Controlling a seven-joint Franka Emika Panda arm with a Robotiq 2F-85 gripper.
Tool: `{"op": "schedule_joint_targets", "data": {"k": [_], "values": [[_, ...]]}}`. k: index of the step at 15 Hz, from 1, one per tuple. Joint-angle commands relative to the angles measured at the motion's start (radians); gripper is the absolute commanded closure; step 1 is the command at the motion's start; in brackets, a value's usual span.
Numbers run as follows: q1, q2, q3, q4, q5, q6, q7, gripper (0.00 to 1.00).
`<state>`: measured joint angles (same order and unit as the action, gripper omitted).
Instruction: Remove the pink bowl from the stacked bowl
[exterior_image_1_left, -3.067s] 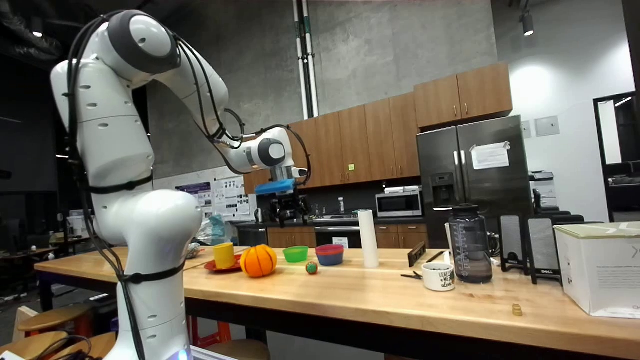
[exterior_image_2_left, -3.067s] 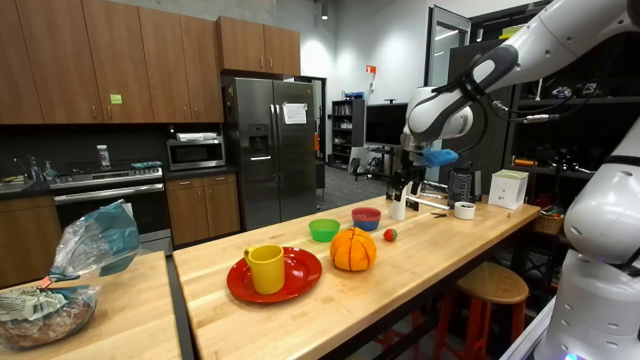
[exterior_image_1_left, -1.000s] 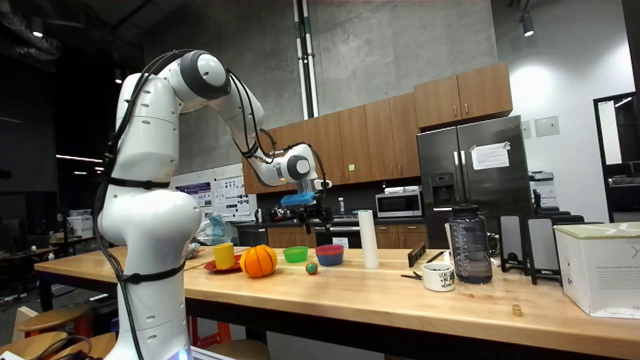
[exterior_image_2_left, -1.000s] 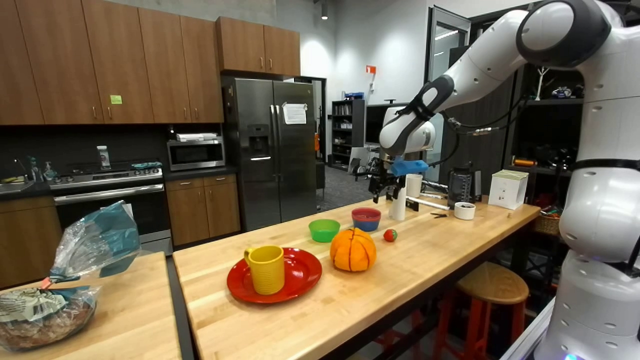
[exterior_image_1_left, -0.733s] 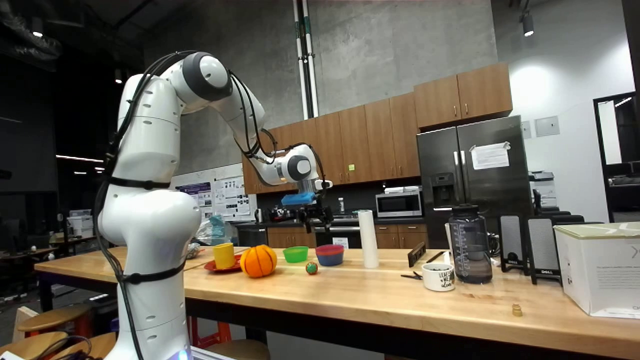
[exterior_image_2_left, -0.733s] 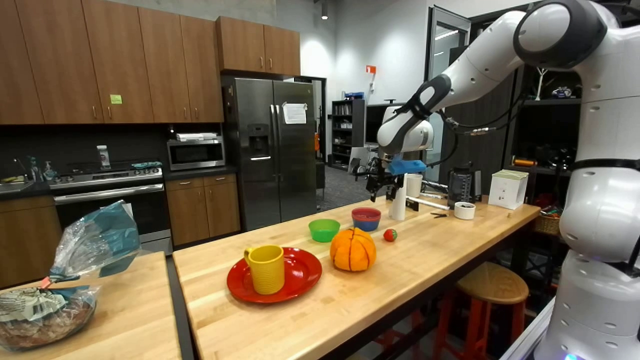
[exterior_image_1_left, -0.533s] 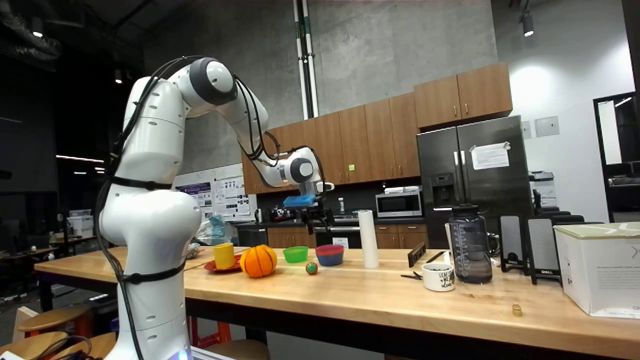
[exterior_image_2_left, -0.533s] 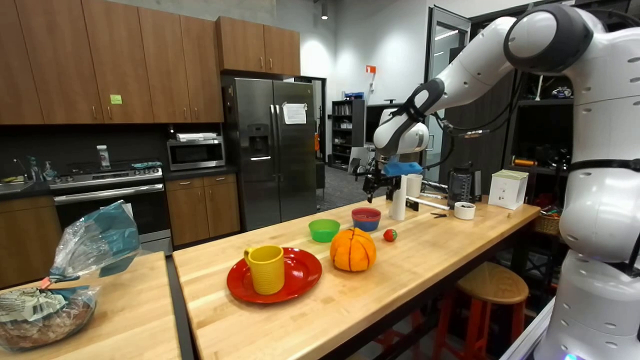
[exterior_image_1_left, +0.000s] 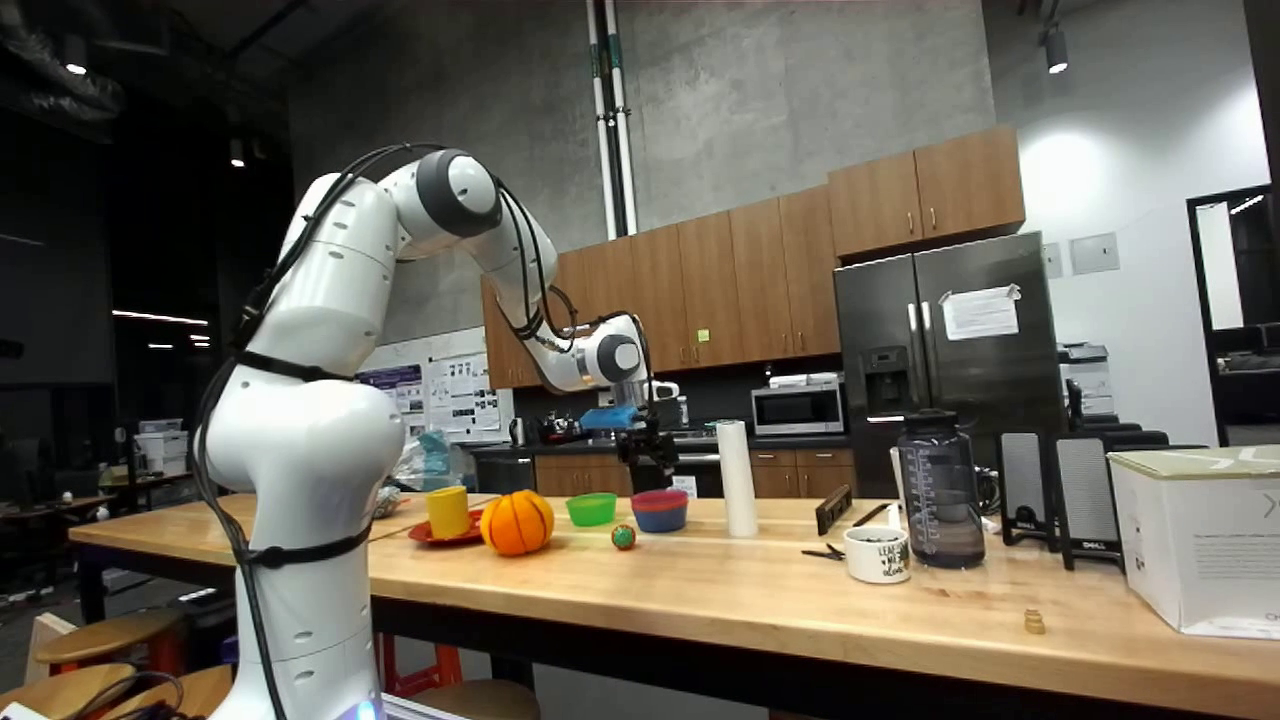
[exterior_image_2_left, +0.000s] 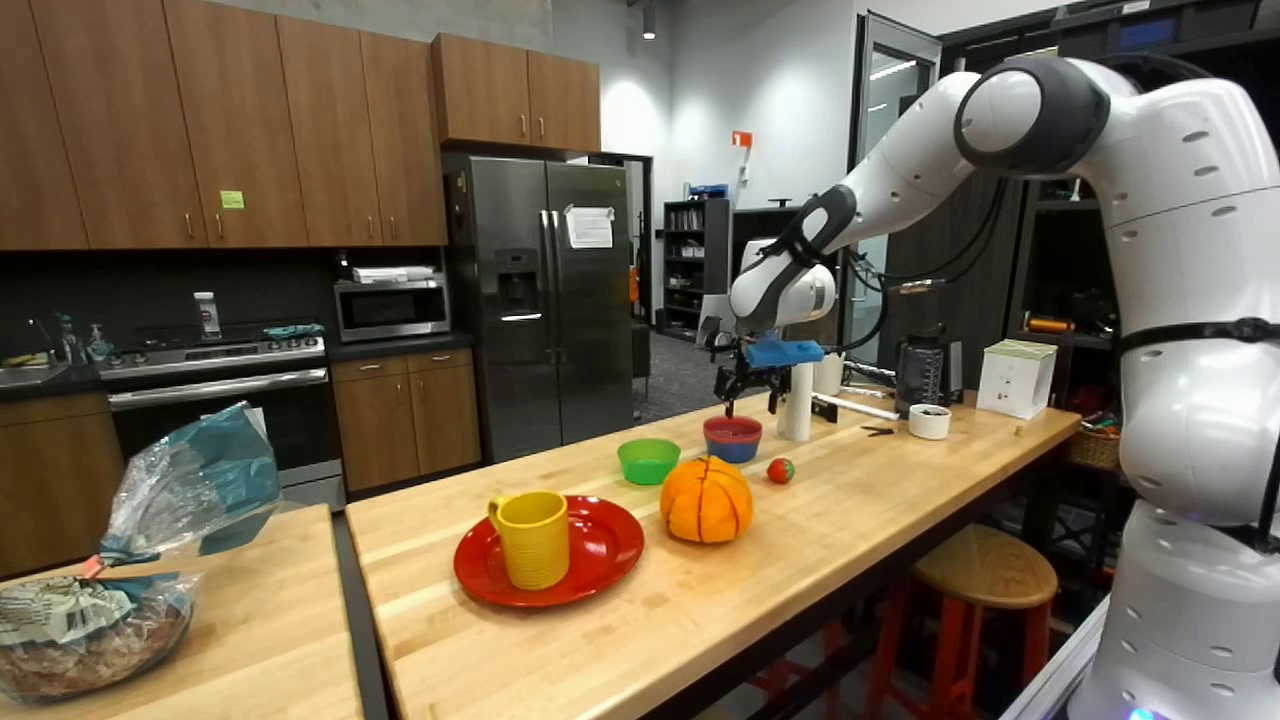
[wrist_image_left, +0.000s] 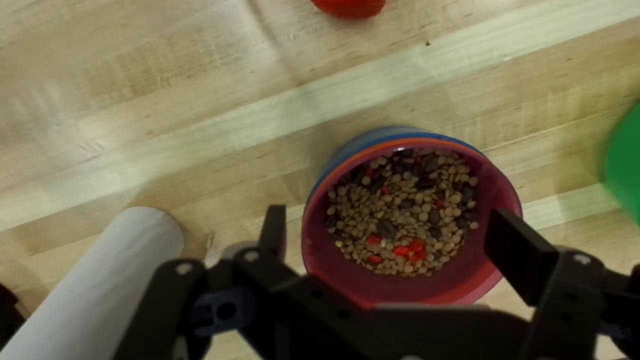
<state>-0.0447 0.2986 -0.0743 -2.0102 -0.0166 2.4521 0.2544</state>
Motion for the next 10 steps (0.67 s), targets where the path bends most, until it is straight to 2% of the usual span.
{"op": "schedule_joint_targets", "data": {"k": [1,3,4,6,7,8,9,10], "values": [[0.007,0.06,-0.019,0.077,-0.001,-0.054,0.024,0.0],[0.005,0.08,-0.023,0.098,0.005,-0.064,0.026,0.02],[0.003,0.09,-0.024,0.109,0.009,-0.068,0.025,0.2],[0.0,0.11,-0.027,0.131,0.017,-0.073,0.025,0.23],[-0.002,0.118,-0.028,0.141,0.023,-0.076,0.026,0.28],[-0.004,0.124,-0.03,0.15,0.026,-0.077,0.027,0.42],[-0.004,0.13,-0.032,0.158,0.028,-0.078,0.028,0.46],[-0.006,0.134,-0.034,0.165,0.03,-0.081,0.029,0.56]]}}
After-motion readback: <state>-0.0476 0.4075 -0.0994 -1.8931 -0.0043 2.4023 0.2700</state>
